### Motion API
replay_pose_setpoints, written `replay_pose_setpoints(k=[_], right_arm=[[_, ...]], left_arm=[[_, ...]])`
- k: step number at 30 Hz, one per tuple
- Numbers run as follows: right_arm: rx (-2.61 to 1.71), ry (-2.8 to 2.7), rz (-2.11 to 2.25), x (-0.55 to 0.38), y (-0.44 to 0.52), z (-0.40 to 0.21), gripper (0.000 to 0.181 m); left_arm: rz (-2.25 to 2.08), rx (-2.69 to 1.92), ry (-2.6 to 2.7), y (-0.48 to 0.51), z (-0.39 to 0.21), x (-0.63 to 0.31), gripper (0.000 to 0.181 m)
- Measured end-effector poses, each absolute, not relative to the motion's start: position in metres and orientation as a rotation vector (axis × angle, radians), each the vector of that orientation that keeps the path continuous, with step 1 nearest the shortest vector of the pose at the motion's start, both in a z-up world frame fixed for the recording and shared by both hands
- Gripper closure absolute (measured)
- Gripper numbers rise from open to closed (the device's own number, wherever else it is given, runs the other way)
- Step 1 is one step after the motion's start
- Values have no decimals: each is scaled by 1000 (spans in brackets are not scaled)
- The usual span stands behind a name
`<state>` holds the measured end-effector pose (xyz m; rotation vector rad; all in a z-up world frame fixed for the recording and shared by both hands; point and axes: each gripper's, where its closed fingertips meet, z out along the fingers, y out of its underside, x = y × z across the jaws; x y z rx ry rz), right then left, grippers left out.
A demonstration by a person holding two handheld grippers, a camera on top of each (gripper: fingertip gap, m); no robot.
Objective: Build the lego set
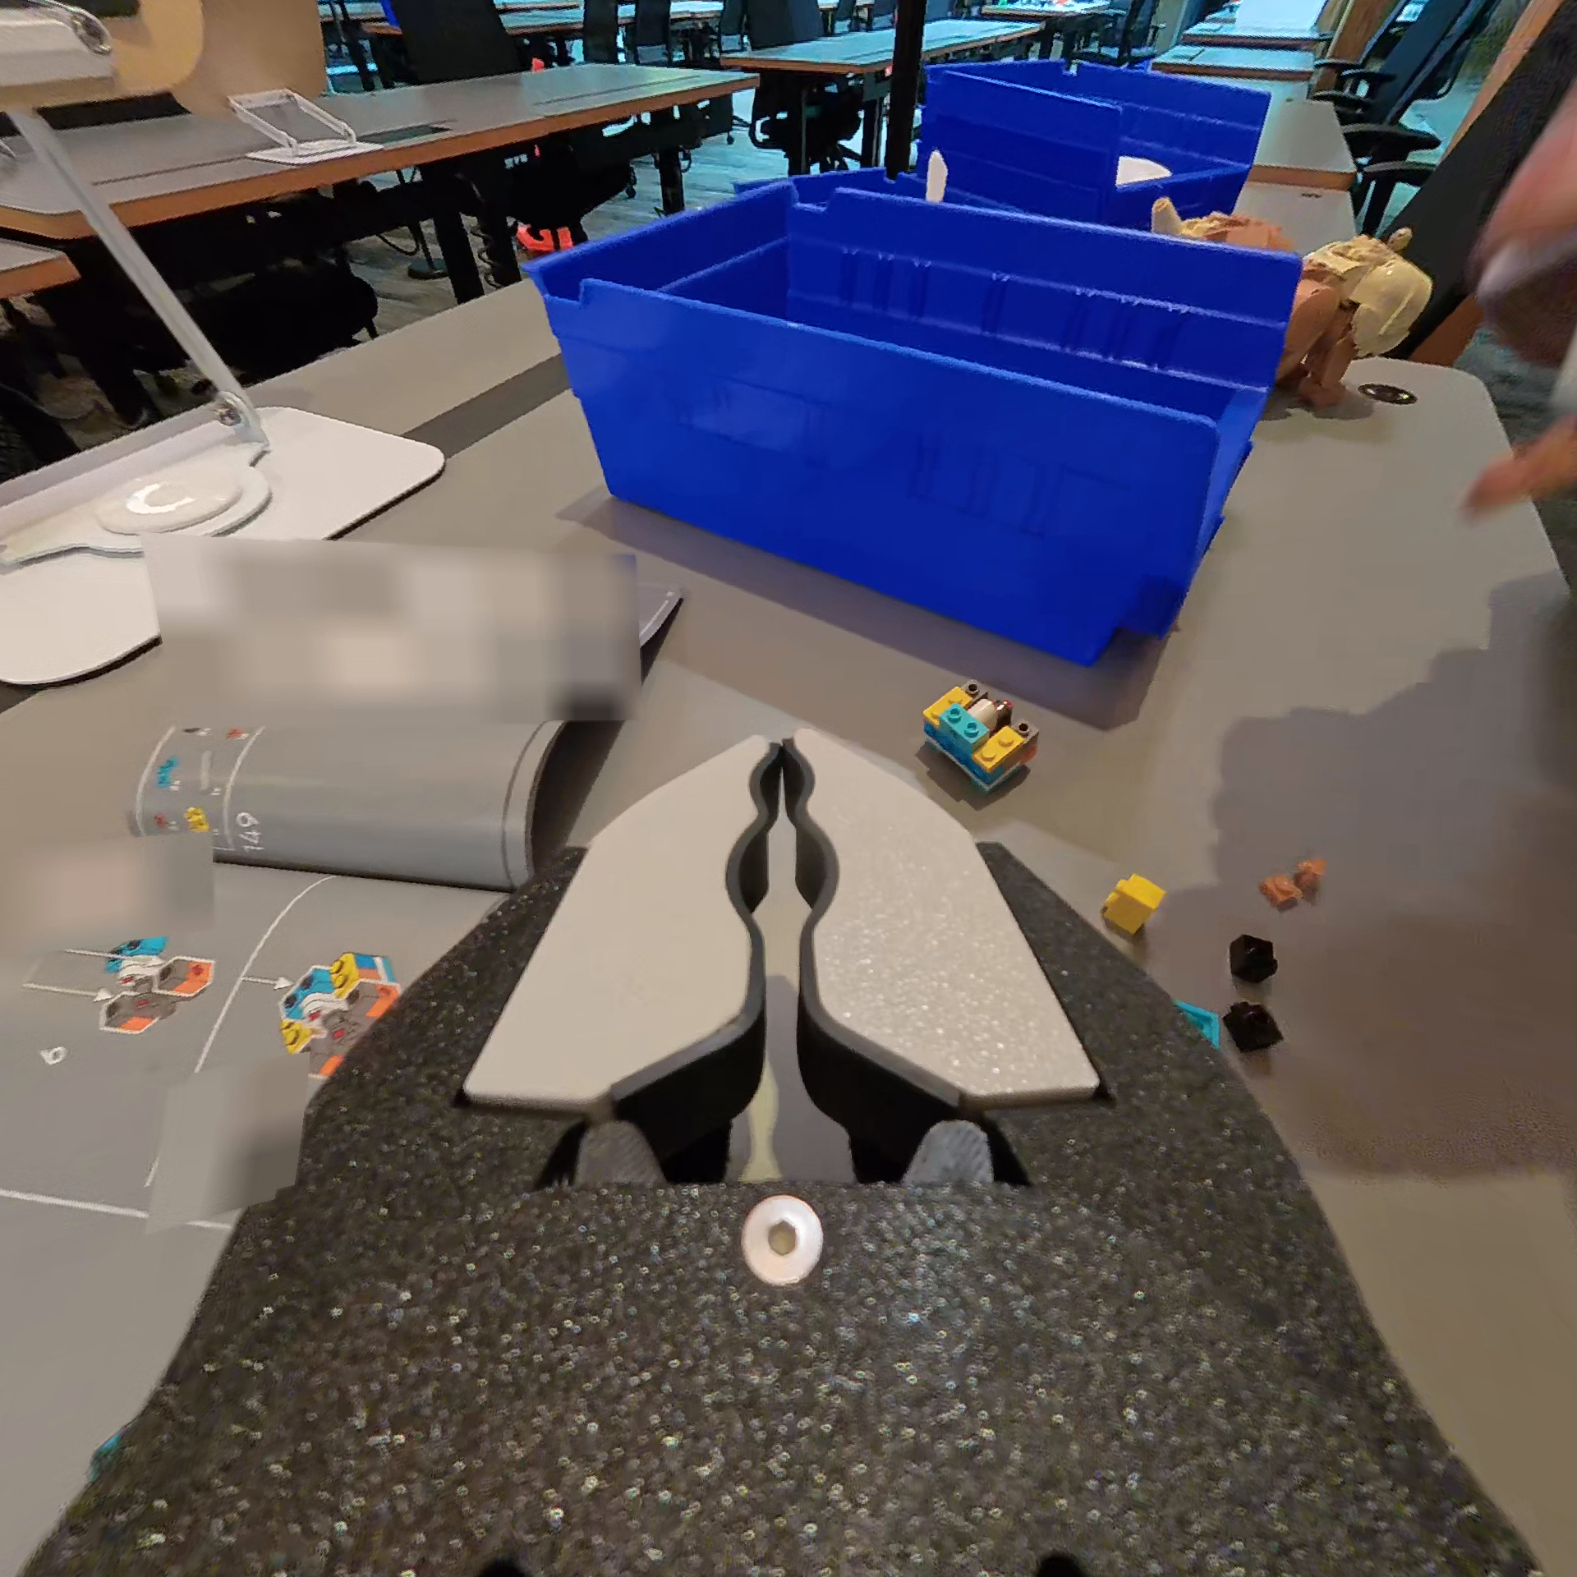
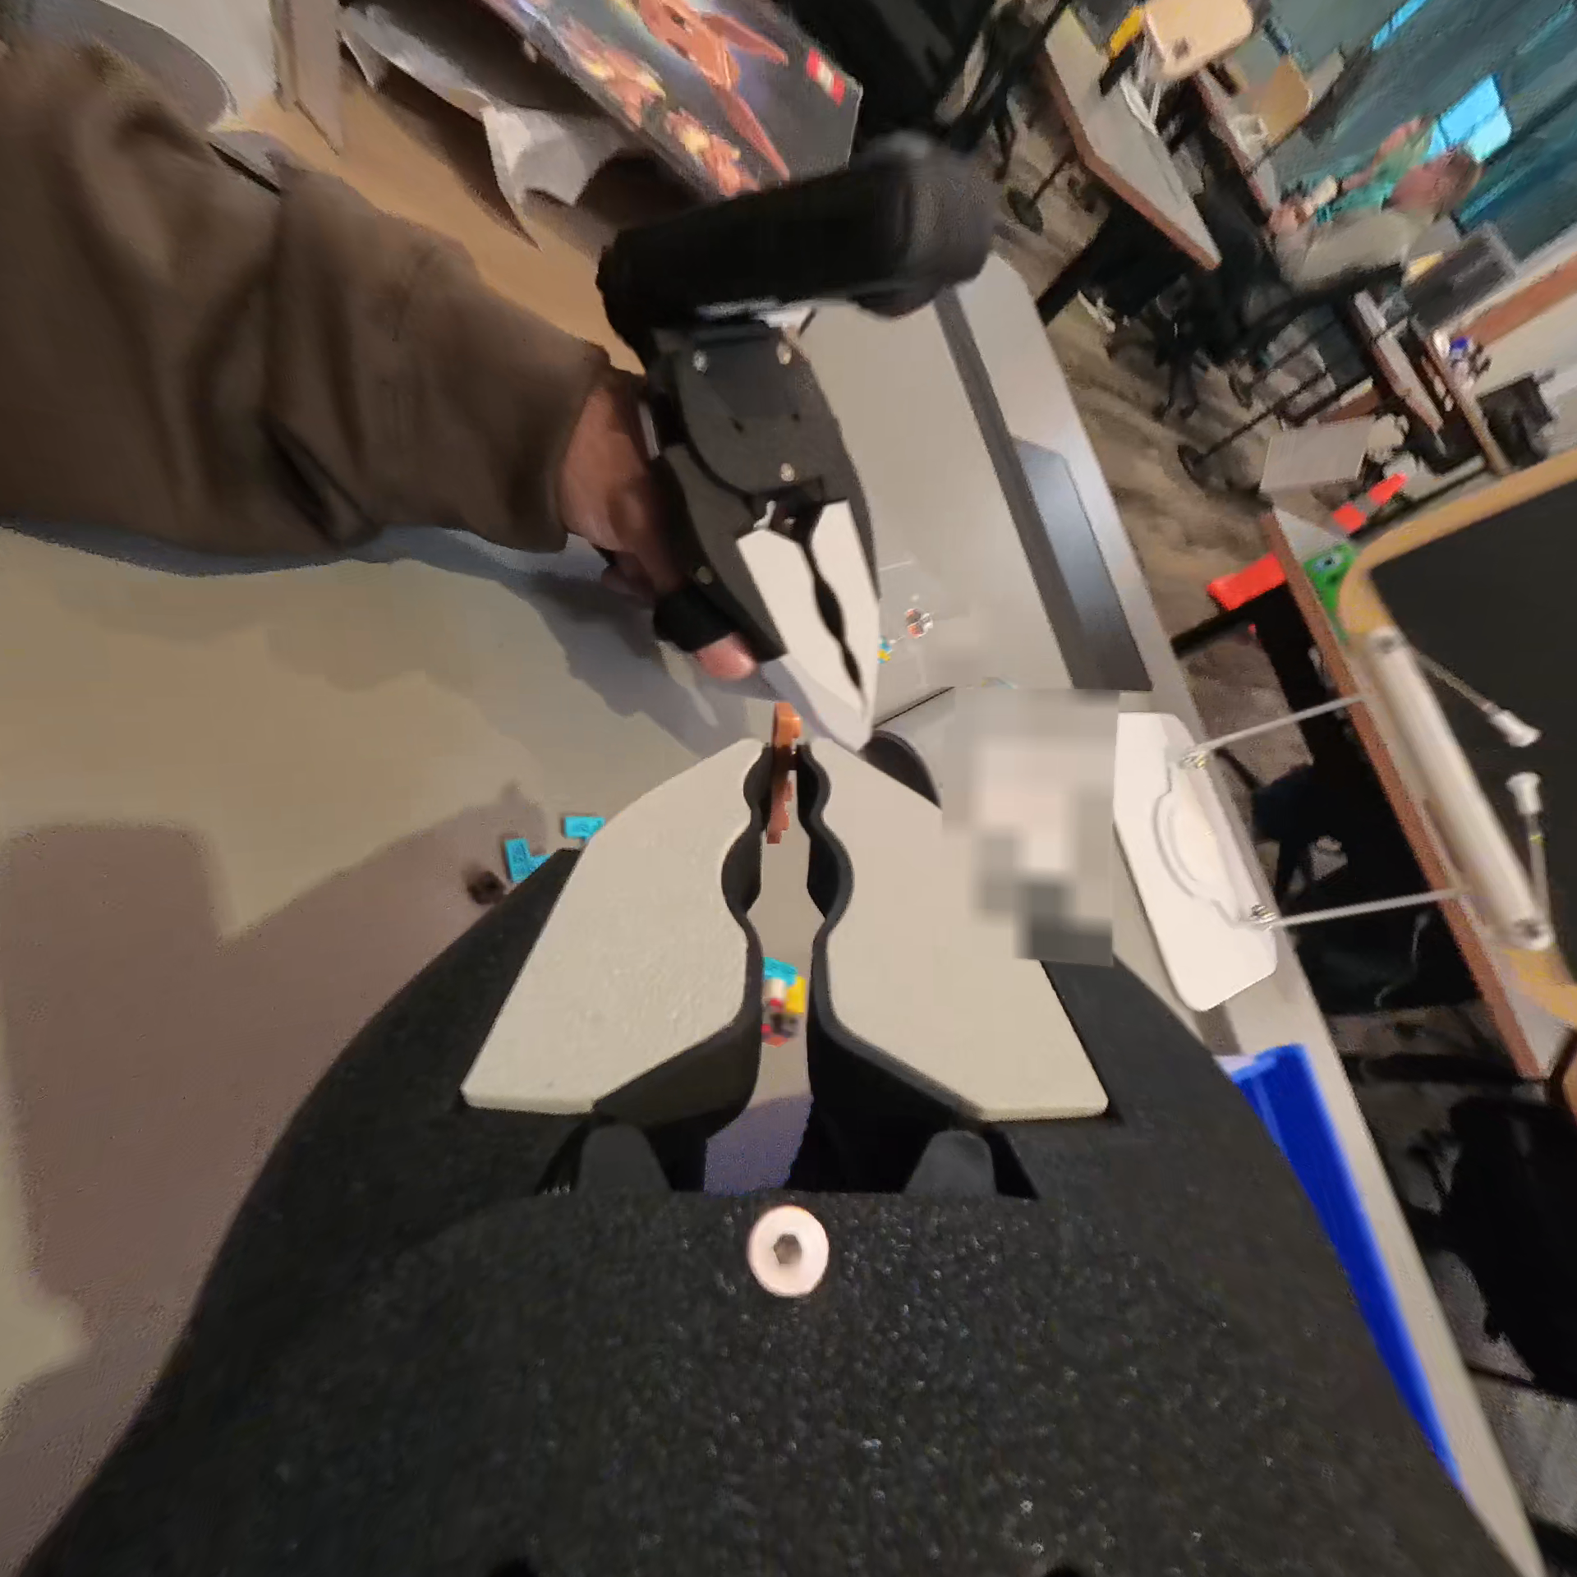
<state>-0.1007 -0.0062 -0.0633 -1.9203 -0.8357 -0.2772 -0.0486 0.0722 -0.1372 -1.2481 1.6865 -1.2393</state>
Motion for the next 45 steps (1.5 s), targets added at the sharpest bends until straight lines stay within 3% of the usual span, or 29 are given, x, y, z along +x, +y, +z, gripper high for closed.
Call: replay_pose_setpoints(k=[9,18,24,36,45], right_arm=[[-2256,-722,-351,-97,38,-173,176],[-2390,-691,-418,-81,49,-207,176],[-2382,-646,-325,-82,47,-205,165],[-2077,-471,-438,-57,-47,-107,163],[-2247,-154,-583,45,-137,-148,163]], left_arm=[[-1233,-1288,1626,92,-134,-57,181],[-1215,-1304,1636,93,-139,-55,181],[-1205,-1315,1645,94,-143,-55,181],[-1220,-1322,1816,74,-164,-57,180],[-1025,-1128,2152,42,-196,-69,171]])
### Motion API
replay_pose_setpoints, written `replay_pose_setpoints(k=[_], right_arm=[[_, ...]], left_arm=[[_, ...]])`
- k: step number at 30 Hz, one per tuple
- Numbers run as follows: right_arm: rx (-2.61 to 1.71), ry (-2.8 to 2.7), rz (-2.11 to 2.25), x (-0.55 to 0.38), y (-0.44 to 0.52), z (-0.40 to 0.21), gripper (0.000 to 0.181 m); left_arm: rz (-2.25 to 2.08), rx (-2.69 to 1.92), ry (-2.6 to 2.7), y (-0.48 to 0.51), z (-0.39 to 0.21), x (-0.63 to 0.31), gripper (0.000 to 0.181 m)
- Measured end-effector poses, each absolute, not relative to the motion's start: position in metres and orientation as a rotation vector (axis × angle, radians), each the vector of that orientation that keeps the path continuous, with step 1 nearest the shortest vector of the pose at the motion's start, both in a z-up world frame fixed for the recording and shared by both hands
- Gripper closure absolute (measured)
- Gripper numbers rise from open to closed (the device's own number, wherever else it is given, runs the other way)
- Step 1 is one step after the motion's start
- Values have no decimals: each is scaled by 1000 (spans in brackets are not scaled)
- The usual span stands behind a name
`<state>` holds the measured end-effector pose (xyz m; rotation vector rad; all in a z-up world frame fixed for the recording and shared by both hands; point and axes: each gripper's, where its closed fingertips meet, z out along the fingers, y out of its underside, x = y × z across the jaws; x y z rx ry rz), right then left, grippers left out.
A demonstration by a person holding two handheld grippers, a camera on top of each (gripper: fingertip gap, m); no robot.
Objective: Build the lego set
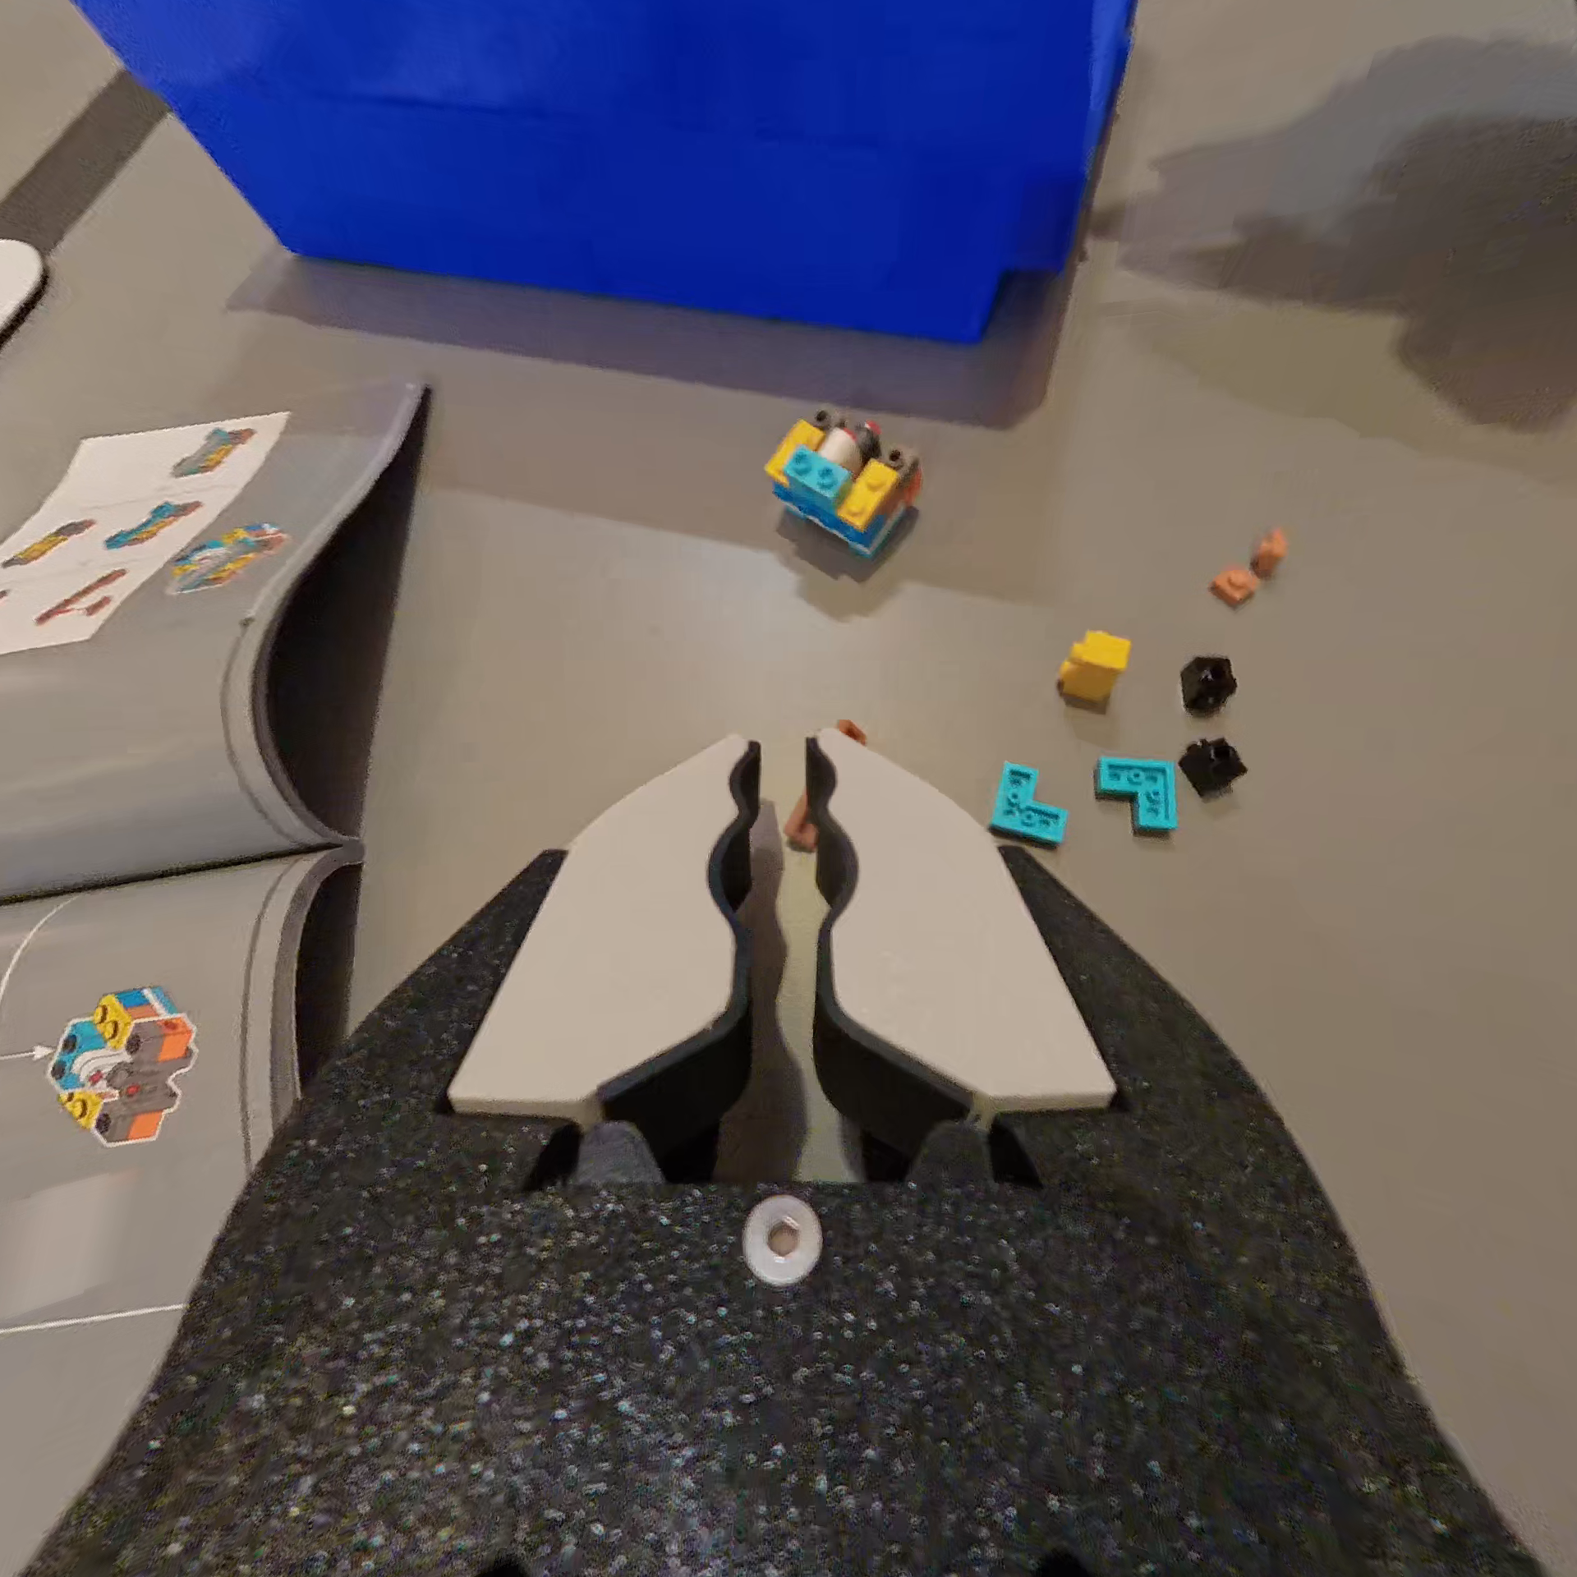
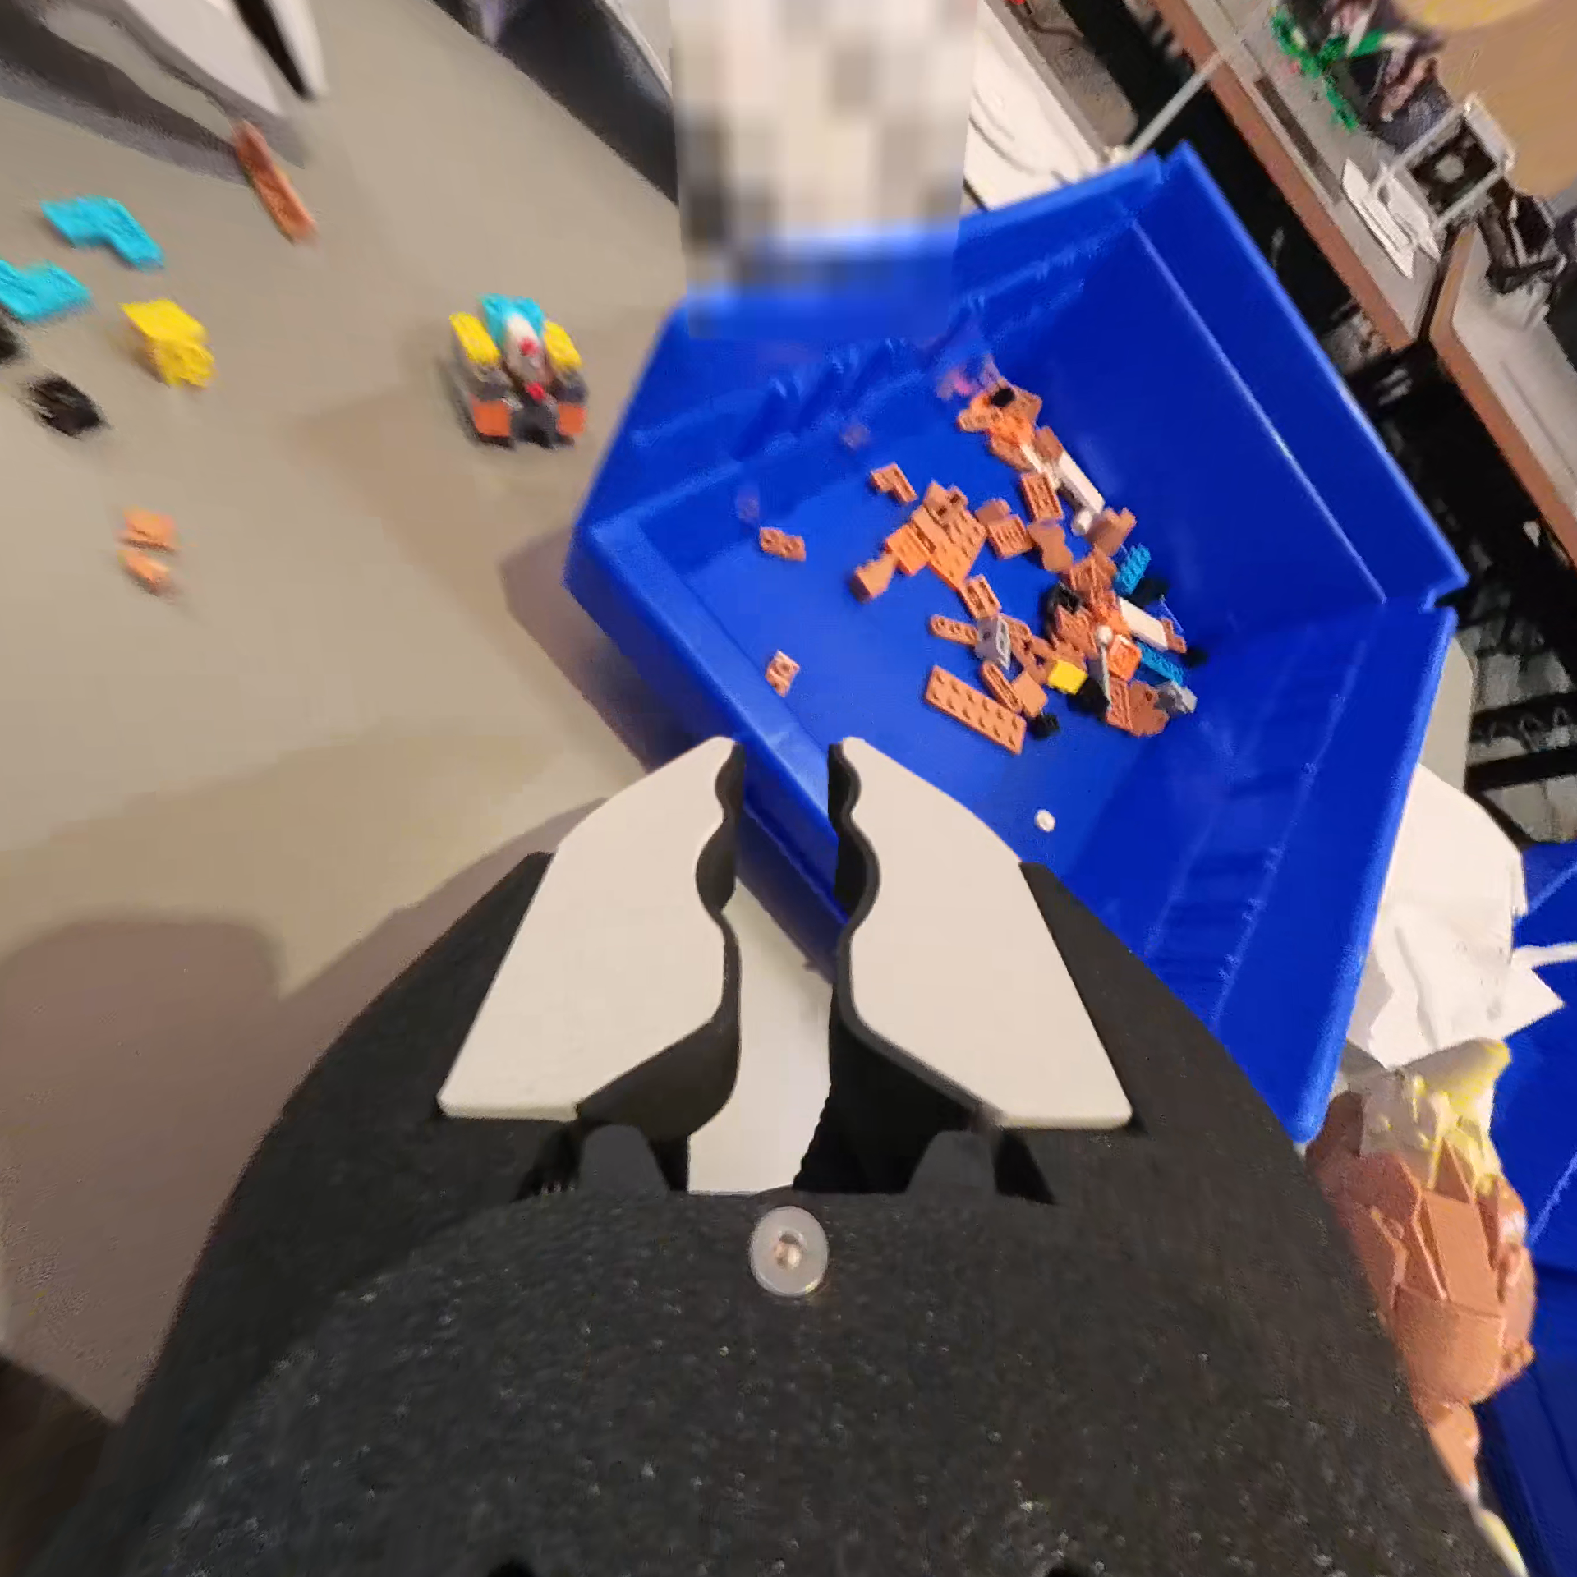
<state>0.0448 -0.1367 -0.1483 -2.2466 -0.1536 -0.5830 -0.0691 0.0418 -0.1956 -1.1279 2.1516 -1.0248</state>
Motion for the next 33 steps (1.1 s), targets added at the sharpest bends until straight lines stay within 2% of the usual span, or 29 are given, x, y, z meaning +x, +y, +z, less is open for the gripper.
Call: replay_pose_setpoints(k=[11,15,22,28,33], right_arm=[[-2239,-175,-663,95,-119,-161,171],[-2235,-206,-652,93,-116,-158,166],[-2216,-260,-615,89,-116,-159,169],[-2214,-290,-593,95,-107,-159,164],[-2197,-287,-631,111,-101,-159,165]], left_arm=[[-1006,-1083,2227,39,-202,-77,163],[-1015,-1065,2242,37,-202,-79,161],[-974,-1055,2303,39,-208,-76,161],[-974,-1062,2322,40,-210,-74,162],[-967,-1053,2351,38,-211,-75,168]])
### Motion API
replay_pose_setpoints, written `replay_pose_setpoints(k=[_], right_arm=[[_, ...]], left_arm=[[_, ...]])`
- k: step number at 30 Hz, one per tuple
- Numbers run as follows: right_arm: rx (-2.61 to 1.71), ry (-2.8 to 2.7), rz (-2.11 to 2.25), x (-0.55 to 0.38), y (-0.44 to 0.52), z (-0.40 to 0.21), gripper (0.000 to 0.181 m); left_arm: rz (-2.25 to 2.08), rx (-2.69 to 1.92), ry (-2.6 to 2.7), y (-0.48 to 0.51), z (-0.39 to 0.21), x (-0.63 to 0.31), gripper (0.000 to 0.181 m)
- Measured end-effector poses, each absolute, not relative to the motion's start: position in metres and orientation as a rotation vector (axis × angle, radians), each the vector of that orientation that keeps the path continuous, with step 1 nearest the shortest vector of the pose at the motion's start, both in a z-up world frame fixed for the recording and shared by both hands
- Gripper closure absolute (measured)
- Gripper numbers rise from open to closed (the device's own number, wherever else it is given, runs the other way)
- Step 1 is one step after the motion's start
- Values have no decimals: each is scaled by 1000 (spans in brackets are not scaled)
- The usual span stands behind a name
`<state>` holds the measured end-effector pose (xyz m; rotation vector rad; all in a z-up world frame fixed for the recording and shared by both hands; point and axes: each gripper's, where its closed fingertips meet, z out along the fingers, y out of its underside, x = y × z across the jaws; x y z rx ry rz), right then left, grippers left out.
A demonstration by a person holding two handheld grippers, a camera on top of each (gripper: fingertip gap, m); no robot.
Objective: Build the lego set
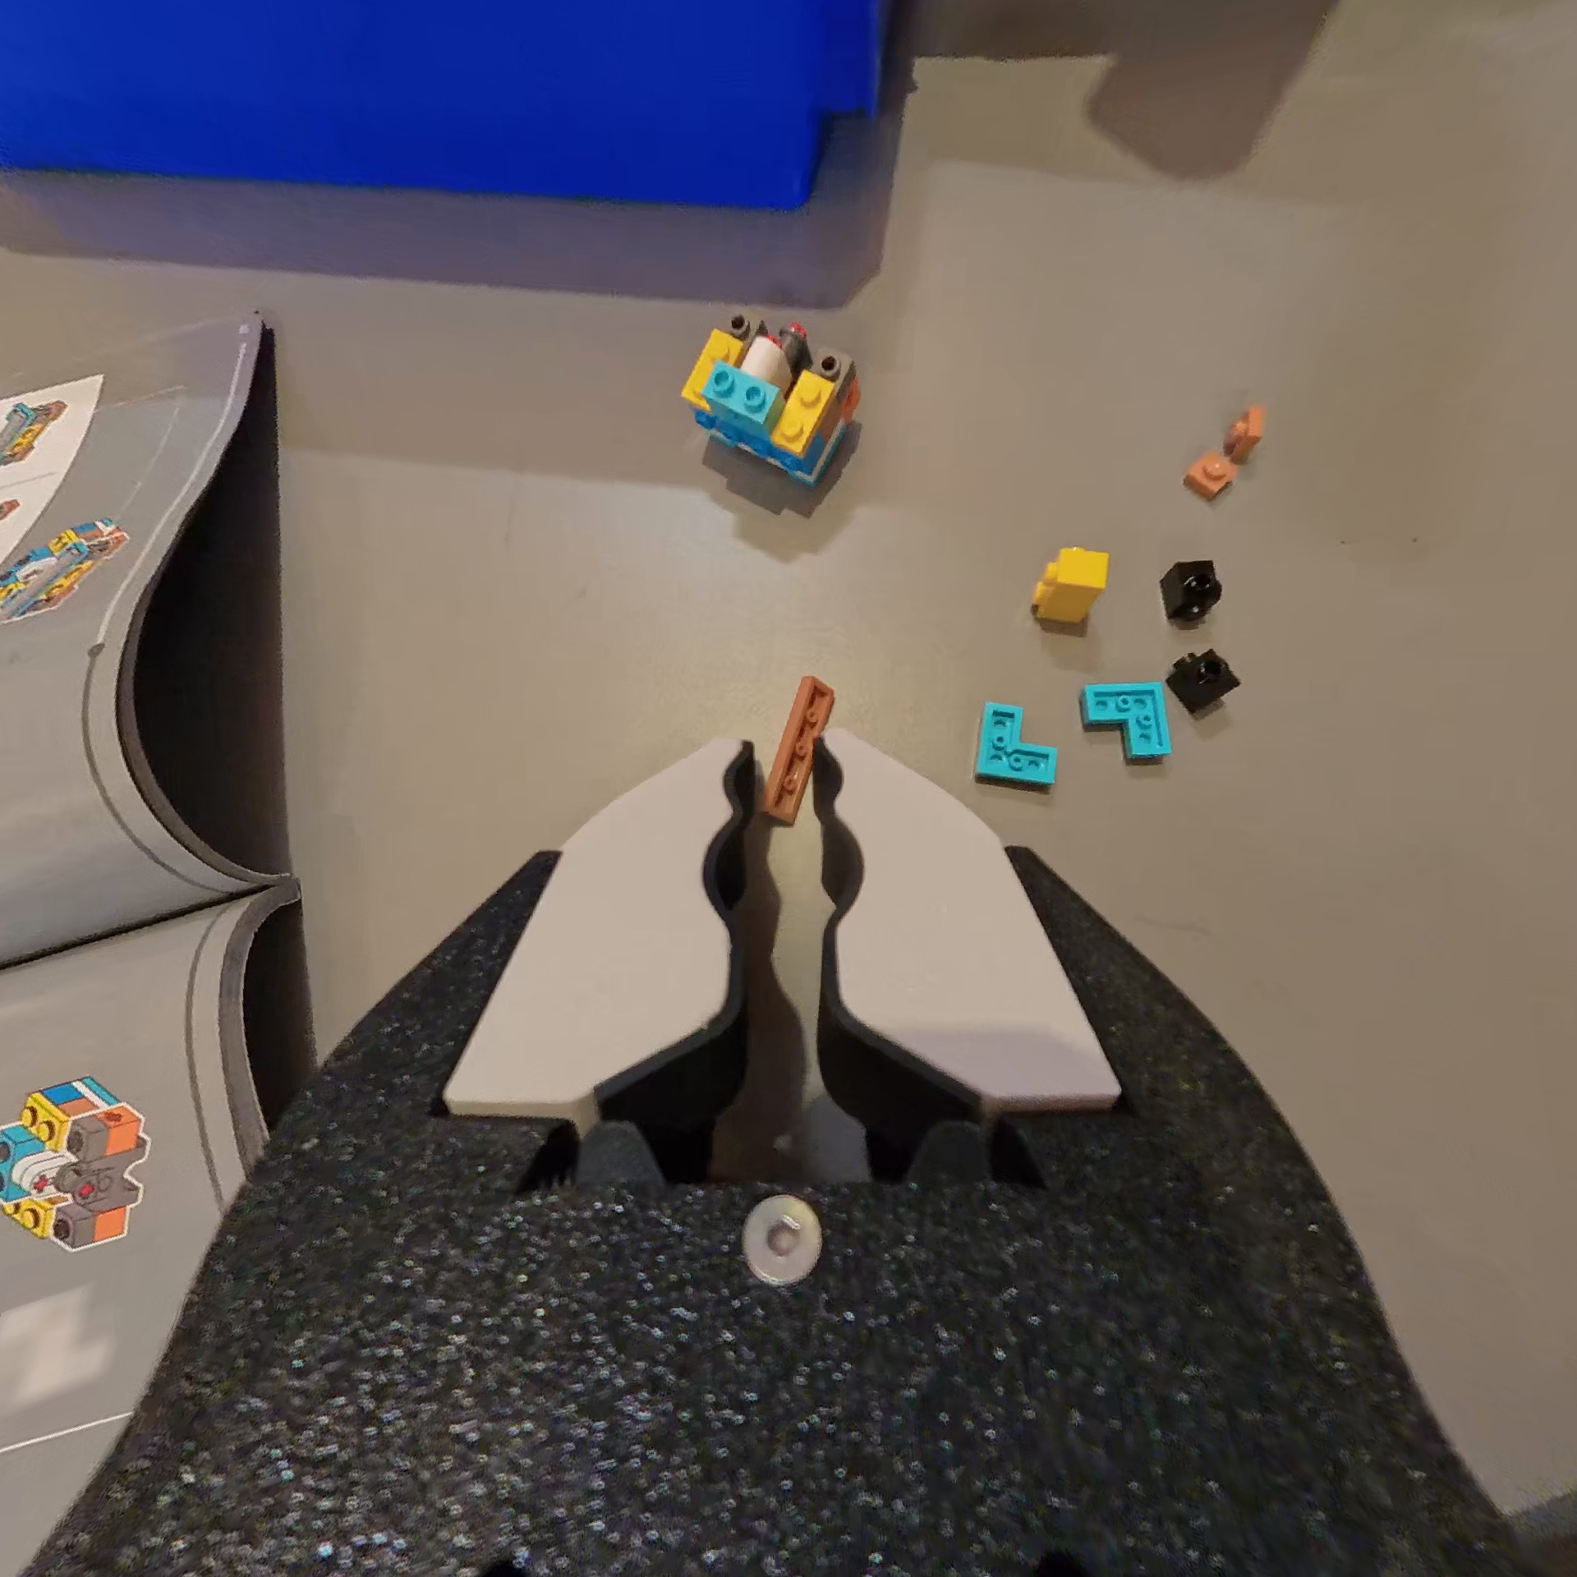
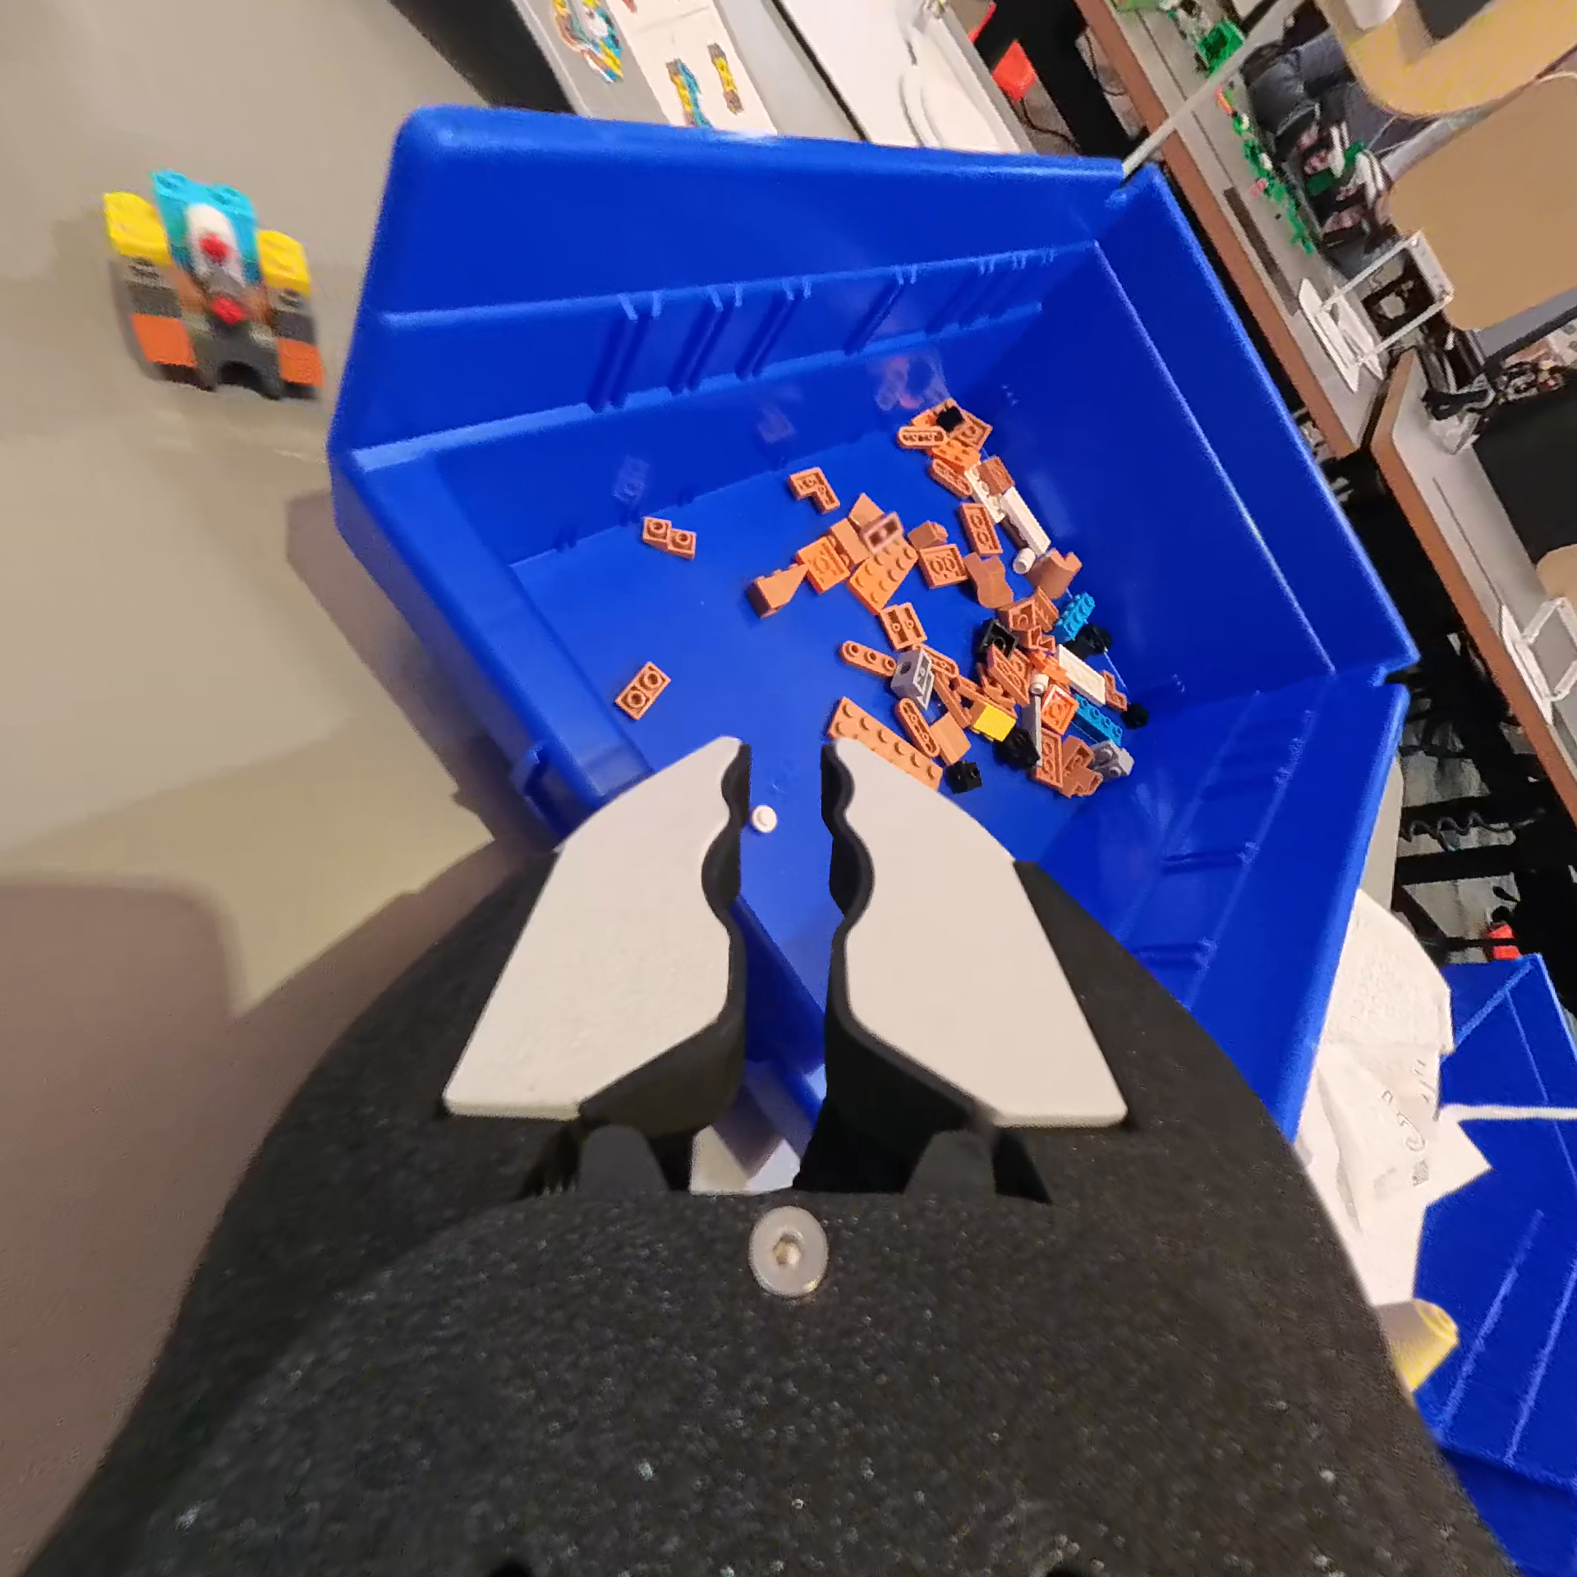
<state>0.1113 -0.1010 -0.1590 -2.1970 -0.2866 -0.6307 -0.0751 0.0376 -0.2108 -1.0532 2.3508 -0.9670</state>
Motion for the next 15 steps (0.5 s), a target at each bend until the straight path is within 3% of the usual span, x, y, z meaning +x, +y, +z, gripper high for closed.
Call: replay_pose_setpoints(k=[15], right_arm=[[-2176,-274,-645,120,-96,-153,160]], left_arm=[[-974,-1031,2342,34,-210,-75,177]])
